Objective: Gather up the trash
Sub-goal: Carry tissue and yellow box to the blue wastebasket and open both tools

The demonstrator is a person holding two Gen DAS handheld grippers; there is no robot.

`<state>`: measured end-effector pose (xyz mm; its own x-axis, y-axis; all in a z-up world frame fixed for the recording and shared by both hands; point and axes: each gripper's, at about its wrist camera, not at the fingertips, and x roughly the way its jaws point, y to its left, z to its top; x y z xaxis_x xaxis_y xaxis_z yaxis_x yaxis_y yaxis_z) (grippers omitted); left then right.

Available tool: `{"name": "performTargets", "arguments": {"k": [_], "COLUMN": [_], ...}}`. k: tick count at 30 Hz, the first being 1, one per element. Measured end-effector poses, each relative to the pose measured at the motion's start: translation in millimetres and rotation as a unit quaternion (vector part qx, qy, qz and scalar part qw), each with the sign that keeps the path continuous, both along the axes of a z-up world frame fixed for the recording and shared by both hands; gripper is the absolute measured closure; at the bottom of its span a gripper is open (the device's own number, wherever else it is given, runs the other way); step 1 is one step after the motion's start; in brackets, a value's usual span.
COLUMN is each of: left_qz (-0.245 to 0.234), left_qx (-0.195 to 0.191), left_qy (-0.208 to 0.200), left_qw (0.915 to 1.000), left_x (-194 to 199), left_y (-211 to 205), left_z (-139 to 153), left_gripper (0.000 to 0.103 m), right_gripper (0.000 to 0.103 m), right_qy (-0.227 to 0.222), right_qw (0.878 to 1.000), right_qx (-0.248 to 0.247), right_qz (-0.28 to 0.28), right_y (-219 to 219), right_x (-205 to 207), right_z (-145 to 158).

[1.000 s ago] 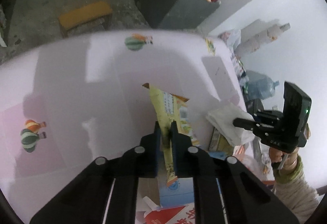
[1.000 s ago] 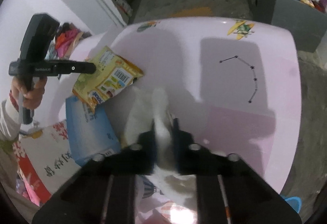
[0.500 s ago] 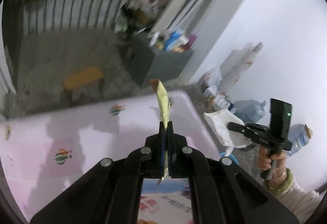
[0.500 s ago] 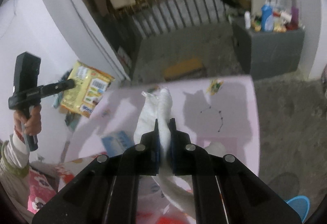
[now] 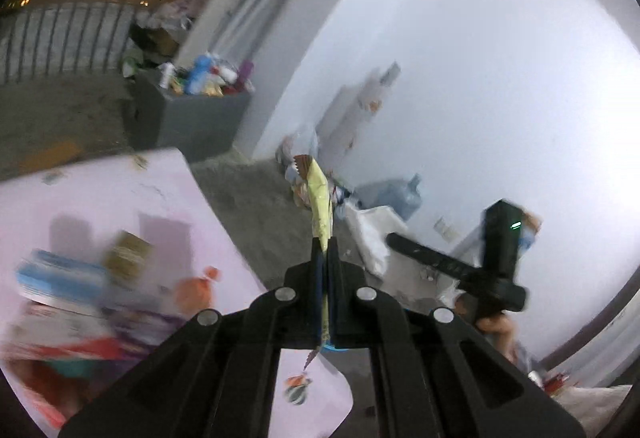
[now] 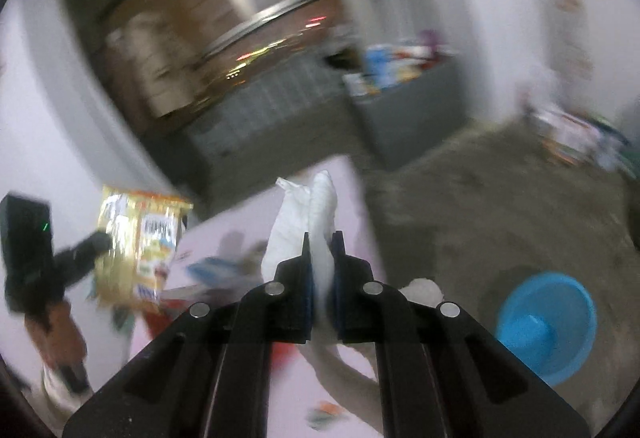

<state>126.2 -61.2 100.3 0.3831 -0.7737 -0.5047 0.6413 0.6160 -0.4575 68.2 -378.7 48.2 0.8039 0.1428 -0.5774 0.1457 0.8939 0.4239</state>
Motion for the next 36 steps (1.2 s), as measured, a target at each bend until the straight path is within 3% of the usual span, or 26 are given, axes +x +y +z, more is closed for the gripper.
{"name": "performTargets", "arguments": {"k": [3,7,12,15,19,22,24,26,27,32,36], "left_qz": [-0.034,-0.082,-0.136,-0.147,-0.142,-0.133,-0.132,-0.126,-0.12,-0.109,-0.119], "left_qx": [0.038,0.108,0.174,0.204,0.227,0.227,0.248,0.256,0.255,0.239,0.231], "left_qy": [0.016,0.03,0.063,0.066,0.09,0.109,0.119,0.122,0.121,0.131,0.104], "left_qw": [0.9986,0.9903,0.9733,0.9657,0.9593,0.9584,0.9522,0.9507,0.9518,0.956,0.9601], "left_x": [-8,-15,-6,7,44,63,76,83,86,94,87], "left_y": [-77,-188,-303,-345,-376,-393,-409,-420,-418,-410,-394], "left_z": [-33,-74,-131,-163,-203,-225,-247,-262,-265,-274,-252], "left_gripper": [0.102,0.101,0.101,0.101,0.1,0.099,0.09,0.076,0.072,0.062,0.062], "right_gripper": [0.096,0.095,0.092,0.092,0.09,0.08,0.066,0.037,0.034,0.034,0.034], "right_qy": [0.026,0.059,0.088,0.106,0.129,0.155,0.171,0.189,0.195,0.2,0.193], "right_qw": [0.995,0.98,0.958,0.946,0.932,0.921,0.916,0.91,0.907,0.901,0.906], "right_qx": [0.0,0.028,0.087,0.124,0.166,0.193,0.196,0.18,0.169,0.162,0.128], "right_qz": [-0.093,-0.187,-0.259,-0.28,-0.294,-0.299,-0.304,-0.323,-0.332,-0.35,-0.355], "right_y": [-43,-95,-158,-191,-227,-239,-247,-249,-250,-247,-240], "right_x": [-22,-33,-38,-35,-40,-40,-35,-34,-32,-42,-49], "right_z": [-32,-78,-137,-166,-203,-227,-245,-252,-257,-265,-255]}}
